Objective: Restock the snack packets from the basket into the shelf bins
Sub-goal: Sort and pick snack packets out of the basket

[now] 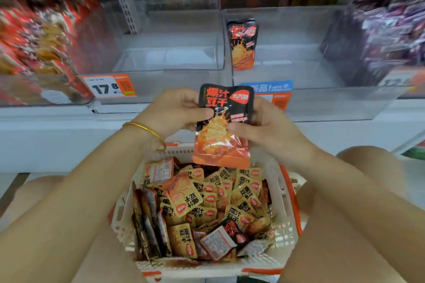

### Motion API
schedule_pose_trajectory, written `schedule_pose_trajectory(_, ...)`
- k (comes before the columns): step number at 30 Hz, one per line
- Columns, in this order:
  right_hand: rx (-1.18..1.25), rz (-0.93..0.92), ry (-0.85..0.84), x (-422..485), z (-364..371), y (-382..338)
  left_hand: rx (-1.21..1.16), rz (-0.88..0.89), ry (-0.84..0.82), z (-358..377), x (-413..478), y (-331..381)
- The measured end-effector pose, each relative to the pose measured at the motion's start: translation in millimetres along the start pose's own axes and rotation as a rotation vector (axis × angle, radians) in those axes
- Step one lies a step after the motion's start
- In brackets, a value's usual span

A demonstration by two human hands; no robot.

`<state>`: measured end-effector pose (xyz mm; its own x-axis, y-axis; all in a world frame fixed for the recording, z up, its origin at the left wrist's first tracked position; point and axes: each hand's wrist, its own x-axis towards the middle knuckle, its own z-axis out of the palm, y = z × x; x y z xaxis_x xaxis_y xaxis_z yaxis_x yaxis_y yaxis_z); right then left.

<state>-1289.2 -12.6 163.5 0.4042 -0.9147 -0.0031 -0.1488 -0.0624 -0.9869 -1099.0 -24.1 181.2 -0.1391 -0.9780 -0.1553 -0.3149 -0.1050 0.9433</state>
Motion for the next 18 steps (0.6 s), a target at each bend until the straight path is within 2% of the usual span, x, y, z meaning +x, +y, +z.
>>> schedule_pose_trajectory(2, 0.088, 0.015, 0.033, 2.0, -16.7, -25.6, -0.089, 0.071, 0.015, 3.8, 4.6, 27.2)
schedule_pose_trajectory(5, 0.246, 0.033, 0.145, 19.3, -48.5, -58.7, -0.101, 0.212, 0.159, 12.4, 22.5, 61.2)
schedule_pose_trajectory(8, 0.258, 0.077, 0.334, 53.5, -84.8, -71.1, 0.199, 0.376, 0.342, 18.9, 48.0, 75.7)
schedule_pose_trajectory(11, 0.068, 0.217, 0.441, 96.4, -112.8, -59.3, 0.655, 0.429, 0.348, 22.3, 75.9, 73.2)
schedule_pose_trajectory(14, -0.112, 0.328, 0.399, 135.0, -115.6, -42.5, 0.928, 0.314, 0.254, 26.9, 96.7, 72.1)
schedule_pose_trajectory(18, -0.239, 0.32, 0.287, 177.3, -107.3, -29.0, 1.063, 0.266, 0.201, 26.9, 118.4, 66.5)
